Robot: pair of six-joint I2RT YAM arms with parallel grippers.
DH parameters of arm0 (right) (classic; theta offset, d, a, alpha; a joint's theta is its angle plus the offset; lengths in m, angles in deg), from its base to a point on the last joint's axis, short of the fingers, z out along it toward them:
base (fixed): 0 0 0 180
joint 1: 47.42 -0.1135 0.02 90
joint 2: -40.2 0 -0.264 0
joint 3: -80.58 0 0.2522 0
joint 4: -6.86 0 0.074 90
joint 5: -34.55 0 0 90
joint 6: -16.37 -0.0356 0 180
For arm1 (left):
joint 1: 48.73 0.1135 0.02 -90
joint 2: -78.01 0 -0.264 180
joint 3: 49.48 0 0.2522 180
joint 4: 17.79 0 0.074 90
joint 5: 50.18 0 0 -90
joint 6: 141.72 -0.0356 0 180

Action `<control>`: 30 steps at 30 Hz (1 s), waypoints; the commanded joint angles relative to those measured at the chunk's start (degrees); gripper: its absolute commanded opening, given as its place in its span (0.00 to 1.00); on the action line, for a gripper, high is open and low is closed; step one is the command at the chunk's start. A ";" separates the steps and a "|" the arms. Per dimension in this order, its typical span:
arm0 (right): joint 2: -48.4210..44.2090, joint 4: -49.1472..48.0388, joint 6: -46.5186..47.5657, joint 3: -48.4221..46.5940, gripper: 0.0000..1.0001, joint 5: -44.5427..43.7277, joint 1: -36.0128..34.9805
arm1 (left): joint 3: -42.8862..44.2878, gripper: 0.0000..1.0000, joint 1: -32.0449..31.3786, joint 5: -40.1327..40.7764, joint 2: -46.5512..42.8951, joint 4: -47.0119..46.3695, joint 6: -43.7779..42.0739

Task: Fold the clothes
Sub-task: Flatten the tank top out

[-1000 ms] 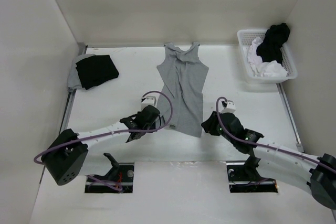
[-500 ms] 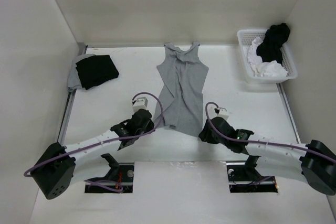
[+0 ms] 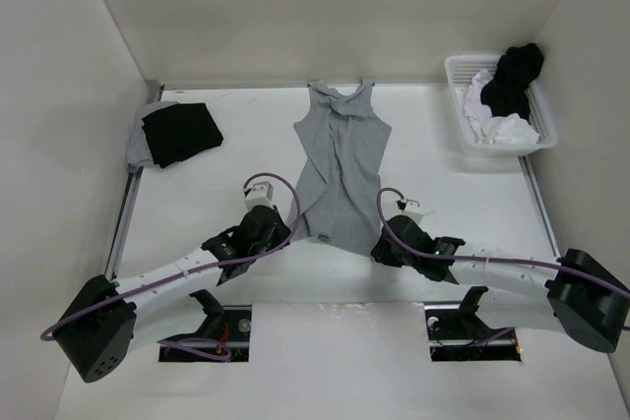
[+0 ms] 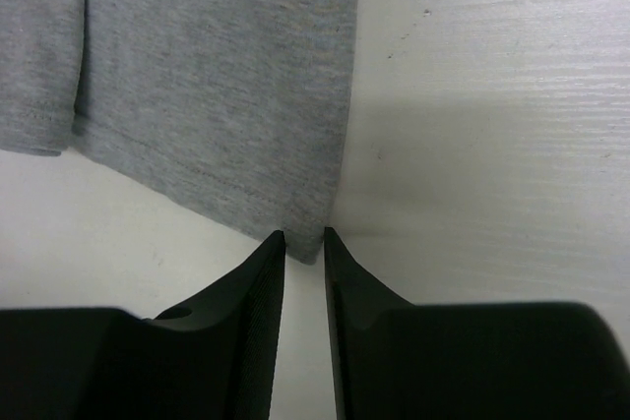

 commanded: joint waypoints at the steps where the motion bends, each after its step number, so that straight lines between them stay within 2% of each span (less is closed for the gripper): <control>1: 0.97 0.19 -0.57 -0.81 0.25 -0.44 -0.18 | -0.43 0.05 0.44 -0.45 -1.68 -2.60 -0.03; 9: -0.43 -0.69 -0.66 -0.11 0.04 -1.85 0.18 | 0.27 0.05 0.79 -0.45 -3.44 -2.24 -0.03; 12: -6.82 0.53 0.65 -0.20 0.00 -5.96 -0.35 | 0.80 0.03 2.54 -0.45 -5.89 -0.84 0.14; 15: -17.27 7.63 3.73 -4.23 0.00 -10.45 -1.84 | 3.51 0.02 5.26 -1.24 -12.90 2.58 -0.12; 17: -24.83 14.13 7.84 -10.36 0.00 -13.35 -2.02 | 8.15 0.01 7.37 -1.33 -19.92 6.79 -0.38; 21: -30.57 20.91 15.40 -23.63 0.00 -17.57 -4.12 | 20.28 0.00 9.66 1.64 -27.77 14.52 -3.63; 25: -29.53 22.69 25.68 -40.50 0.00 -26.52 -9.83 | 32.94 0.00 9.93 6.22 -30.68 15.34 -6.01; 30: -22.95 17.26 42.37 -62.38 0.00 -38.91 -22.21 | 47.62 0.00 10.28 7.72 -29.55 9.90 -7.94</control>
